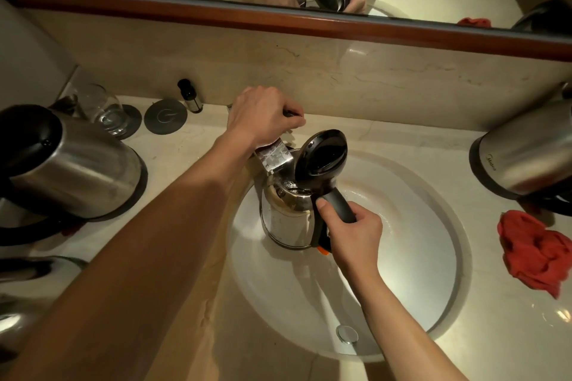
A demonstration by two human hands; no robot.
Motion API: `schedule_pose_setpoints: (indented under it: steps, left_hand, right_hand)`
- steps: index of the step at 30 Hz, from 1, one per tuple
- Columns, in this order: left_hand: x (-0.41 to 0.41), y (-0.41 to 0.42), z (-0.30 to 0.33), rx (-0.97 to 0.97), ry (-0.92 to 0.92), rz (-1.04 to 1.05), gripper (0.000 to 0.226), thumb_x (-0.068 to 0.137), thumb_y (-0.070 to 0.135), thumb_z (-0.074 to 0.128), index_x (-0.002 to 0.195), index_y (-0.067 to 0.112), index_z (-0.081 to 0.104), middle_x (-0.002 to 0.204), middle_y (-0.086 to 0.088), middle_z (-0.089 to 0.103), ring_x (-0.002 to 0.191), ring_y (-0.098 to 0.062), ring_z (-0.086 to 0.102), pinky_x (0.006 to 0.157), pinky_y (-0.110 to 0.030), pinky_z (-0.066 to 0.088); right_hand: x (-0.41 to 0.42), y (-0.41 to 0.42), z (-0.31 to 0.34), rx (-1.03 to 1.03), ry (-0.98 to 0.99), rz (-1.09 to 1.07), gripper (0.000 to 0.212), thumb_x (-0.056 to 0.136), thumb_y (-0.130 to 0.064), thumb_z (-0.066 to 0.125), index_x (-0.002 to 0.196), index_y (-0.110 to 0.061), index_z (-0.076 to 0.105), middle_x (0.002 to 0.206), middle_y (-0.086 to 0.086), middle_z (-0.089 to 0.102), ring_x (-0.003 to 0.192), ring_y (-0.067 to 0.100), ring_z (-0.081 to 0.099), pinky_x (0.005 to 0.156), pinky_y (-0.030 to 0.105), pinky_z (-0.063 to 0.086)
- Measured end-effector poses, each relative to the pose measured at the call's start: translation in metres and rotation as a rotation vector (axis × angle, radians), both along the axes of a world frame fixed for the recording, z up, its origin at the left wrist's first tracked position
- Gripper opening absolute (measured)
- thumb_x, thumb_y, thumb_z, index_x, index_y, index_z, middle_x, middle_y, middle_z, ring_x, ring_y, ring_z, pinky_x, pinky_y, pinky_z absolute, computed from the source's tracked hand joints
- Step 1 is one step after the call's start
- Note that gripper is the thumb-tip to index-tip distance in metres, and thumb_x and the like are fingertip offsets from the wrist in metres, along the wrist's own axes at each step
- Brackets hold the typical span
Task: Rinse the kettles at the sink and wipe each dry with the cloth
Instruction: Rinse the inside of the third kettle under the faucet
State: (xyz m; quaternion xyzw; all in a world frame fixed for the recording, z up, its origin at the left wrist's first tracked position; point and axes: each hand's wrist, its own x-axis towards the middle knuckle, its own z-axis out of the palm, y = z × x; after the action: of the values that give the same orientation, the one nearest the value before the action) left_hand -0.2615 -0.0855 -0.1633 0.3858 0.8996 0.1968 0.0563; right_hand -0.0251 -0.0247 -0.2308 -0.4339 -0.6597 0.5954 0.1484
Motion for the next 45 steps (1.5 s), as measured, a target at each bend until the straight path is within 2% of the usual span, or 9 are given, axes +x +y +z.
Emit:
schedule_pose_setpoints:
  steps: [9,14,20,25,29,33,36,41,45]
  left_hand:
    - [-0.0009,-0.0006,-0.0031,0.006,-0.002,0.017,0.019,0.091,0.051,0.063,0.098,0.04,0.076,0.1,0.016,0.075,0.096,-0.014,0.066,0.081,-0.03,0.044]
    - [-0.0017,-0.0006,-0.0039,0.003,-0.001,0.017,0.018,0.091,0.05,0.063,0.098,0.04,0.076,0.099,0.017,0.075,0.095,-0.014,0.066,0.083,-0.03,0.046]
    - [-0.0016,-0.0006,-0.0049,0.015,-0.004,0.019,0.017,0.091,0.049,0.062,0.094,0.04,0.077,0.096,0.017,0.075,0.093,-0.013,0.066,0.081,-0.03,0.045]
    - [-0.002,-0.0005,-0.0056,0.009,-0.004,0.023,0.018,0.09,0.05,0.062,0.095,0.04,0.077,0.097,0.017,0.075,0.093,-0.014,0.066,0.082,-0.031,0.048]
    - [-0.0021,-0.001,-0.0061,0.007,-0.012,0.028,0.018,0.089,0.05,0.062,0.093,0.041,0.076,0.095,0.017,0.075,0.092,-0.016,0.066,0.083,-0.034,0.051]
    - [-0.0022,-0.0007,-0.0056,0.008,-0.003,0.029,0.018,0.089,0.05,0.062,0.094,0.041,0.077,0.094,0.017,0.075,0.091,-0.015,0.066,0.078,-0.029,0.045]
    - [-0.002,-0.0008,-0.0053,0.009,0.001,0.038,0.018,0.088,0.05,0.062,0.095,0.041,0.077,0.093,0.016,0.075,0.091,-0.016,0.066,0.075,-0.03,0.046]
    - [-0.0005,-0.0007,-0.0039,0.017,0.018,0.038,0.019,0.089,0.049,0.062,0.097,0.04,0.077,0.096,0.016,0.075,0.092,-0.016,0.066,0.074,-0.027,0.041]
    - [-0.0004,-0.0004,-0.0042,0.028,0.018,0.027,0.019,0.09,0.049,0.063,0.098,0.04,0.077,0.097,0.017,0.075,0.092,-0.013,0.066,0.075,-0.027,0.043]
  right_hand:
    - [0.0006,0.0,-0.0023,0.028,-0.003,0.007,0.048,0.068,-0.055,0.077,0.045,-0.024,0.047,0.05,0.005,0.04,0.052,0.025,0.045,0.049,0.05,0.044]
    - [0.0005,-0.0006,-0.0004,0.052,0.007,0.018,0.045,0.066,-0.056,0.076,0.043,-0.028,0.049,0.047,-0.005,0.04,0.051,0.022,0.042,0.052,0.042,0.041]
    - [-0.0002,-0.0002,-0.0024,0.043,0.0,0.012,0.048,0.068,-0.055,0.077,0.046,-0.023,0.048,0.05,0.005,0.04,0.052,0.025,0.044,0.049,0.052,0.045]
    - [0.0001,-0.0003,-0.0035,0.057,0.008,0.016,0.05,0.068,-0.053,0.078,0.048,-0.019,0.048,0.052,0.014,0.04,0.05,0.039,0.045,0.05,0.05,0.044]
    - [0.0009,-0.0007,-0.006,0.049,0.007,0.019,0.051,0.068,-0.053,0.078,0.05,-0.016,0.048,0.052,0.009,0.04,0.052,0.025,0.043,0.05,0.051,0.045]
    - [0.001,-0.0016,-0.0063,0.045,0.009,0.013,0.054,0.068,-0.052,0.079,0.053,-0.011,0.048,0.055,0.023,0.041,0.053,0.027,0.044,0.05,0.054,0.045]
    - [0.0006,-0.002,-0.0052,0.048,0.009,0.016,0.051,0.068,-0.052,0.079,0.05,-0.017,0.048,0.053,0.016,0.04,0.053,0.026,0.043,0.05,0.053,0.044]
    - [0.0011,-0.0018,-0.0036,0.061,0.024,0.011,0.046,0.066,-0.055,0.077,0.046,-0.024,0.05,0.05,0.003,0.041,0.052,0.022,0.042,0.054,0.039,0.038]
    - [-0.0002,-0.0014,-0.0045,0.05,0.012,0.013,0.046,0.068,-0.054,0.078,0.048,-0.022,0.052,0.051,0.007,0.042,0.052,0.032,0.044,0.051,0.051,0.046]
